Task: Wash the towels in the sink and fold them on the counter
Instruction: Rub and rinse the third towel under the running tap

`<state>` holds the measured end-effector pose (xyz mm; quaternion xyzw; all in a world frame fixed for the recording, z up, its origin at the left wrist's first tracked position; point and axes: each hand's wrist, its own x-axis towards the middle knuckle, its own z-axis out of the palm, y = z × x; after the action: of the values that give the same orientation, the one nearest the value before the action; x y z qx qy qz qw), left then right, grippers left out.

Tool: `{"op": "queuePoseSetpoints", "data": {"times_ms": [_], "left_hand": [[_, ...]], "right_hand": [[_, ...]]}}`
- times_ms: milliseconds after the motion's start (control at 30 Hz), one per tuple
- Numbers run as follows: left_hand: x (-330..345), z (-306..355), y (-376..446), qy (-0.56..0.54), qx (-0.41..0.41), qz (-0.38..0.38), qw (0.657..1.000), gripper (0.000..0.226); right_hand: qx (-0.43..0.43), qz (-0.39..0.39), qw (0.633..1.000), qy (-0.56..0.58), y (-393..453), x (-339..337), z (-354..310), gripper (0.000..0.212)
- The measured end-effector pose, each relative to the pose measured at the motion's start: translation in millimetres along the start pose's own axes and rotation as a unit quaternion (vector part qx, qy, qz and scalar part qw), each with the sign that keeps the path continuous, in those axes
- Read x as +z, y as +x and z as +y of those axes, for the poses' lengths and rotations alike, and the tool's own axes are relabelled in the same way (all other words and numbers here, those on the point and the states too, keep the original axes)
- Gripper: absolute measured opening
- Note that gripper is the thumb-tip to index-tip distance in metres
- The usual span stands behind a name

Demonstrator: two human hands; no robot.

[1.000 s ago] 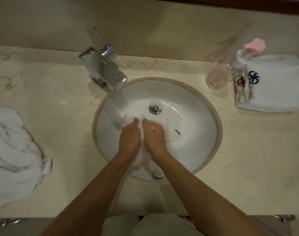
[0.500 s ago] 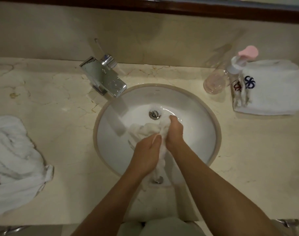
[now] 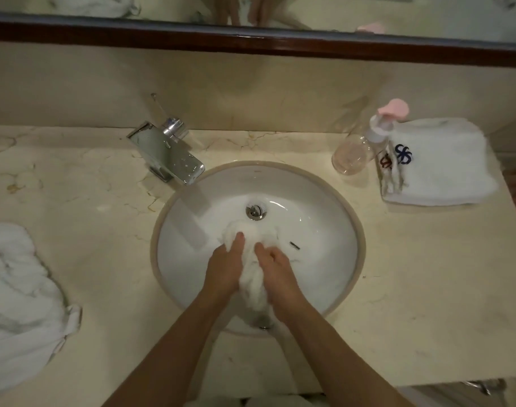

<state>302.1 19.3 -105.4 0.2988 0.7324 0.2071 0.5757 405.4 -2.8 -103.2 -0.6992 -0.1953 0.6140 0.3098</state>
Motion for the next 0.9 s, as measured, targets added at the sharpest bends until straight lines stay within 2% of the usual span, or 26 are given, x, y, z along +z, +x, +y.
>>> {"op": "queuePoseSetpoints", "data": {"times_ms": [67, 133, 167, 233, 300, 367, 433, 467, 533, 633, 700, 733, 800, 867, 900], "left_hand": [[-3, 9, -21, 0.118, 0.105, 0.024, 0.987, 0.059], [-6, 10, -34, 0.177, 0.166, 0.001, 0.970, 0.074], [-9, 10, -31, 0.181, 0.180, 0.001, 0.967, 0.079], [-19, 12, -4, 0.187, 0.133, 0.051, 0.972, 0.079], [-23, 18, 15, 0.199, 0.072, 0.061, 0.975, 0.065], [-14, 14, 4, 0.251, 0.086, 0.044, 0.963, 0.054], [-5, 9, -24, 0.218, 0.107, -0.006, 0.970, 0.066], [-3, 7, -34, 0.205, 0.110, -0.015, 0.973, 0.071], [-6, 6, -25, 0.212, 0.109, -0.013, 0.971, 0.068], [-16, 10, 10, 0.145, 0.067, -0.004, 0.987, 0.036], [-13, 8, 8, 0.112, 0.072, -0.011, 0.991, 0.029], [-10, 5, 1, 0.132, 0.091, -0.003, 0.987, 0.036], [-2, 1, -19, 0.189, 0.121, 0.000, 0.975, 0.051], [2, 6, -33, 0.196, 0.145, -0.018, 0.970, 0.052], [3, 9, -31, 0.181, 0.146, -0.011, 0.973, 0.051]], "right_hand": [[-0.065, 0.065, 0.994, -0.056, 10, 5, -14, 0.027], [-0.034, 0.109, 0.993, 0.003, 25, 3, -27, 0.026], [-0.012, 0.095, 0.995, 0.030, 28, 4, -30, 0.025], [-0.023, 0.009, 1.000, 0.017, 18, 15, -33, 0.023], [-0.073, -0.055, 0.995, -0.048, 5, 26, -32, 0.027], [-0.090, 0.000, 0.994, -0.055, 16, 24, -41, 0.031], [-0.071, 0.079, 0.992, -0.068, 38, 12, -58, 0.036], [-0.054, 0.087, 0.991, -0.085, 45, 6, -63, 0.038], [-0.032, 0.046, 0.994, -0.095, 41, 6, -57, 0.038], [-0.067, -0.050, 0.991, -0.105, 1, 30, -32, 0.029], [-0.117, -0.003, 0.982, -0.145, 3, 34, -33, 0.029], [-0.124, 0.039, 0.979, -0.154, 20, 30, -39, 0.029], [-0.089, 0.071, 0.977, -0.179, 51, 16, -56, 0.030], [-0.050, 0.057, 0.978, -0.197, 72, 0, -59, 0.029], [-0.041, 0.022, 0.984, -0.173, 73, -2, -54, 0.026]]}}
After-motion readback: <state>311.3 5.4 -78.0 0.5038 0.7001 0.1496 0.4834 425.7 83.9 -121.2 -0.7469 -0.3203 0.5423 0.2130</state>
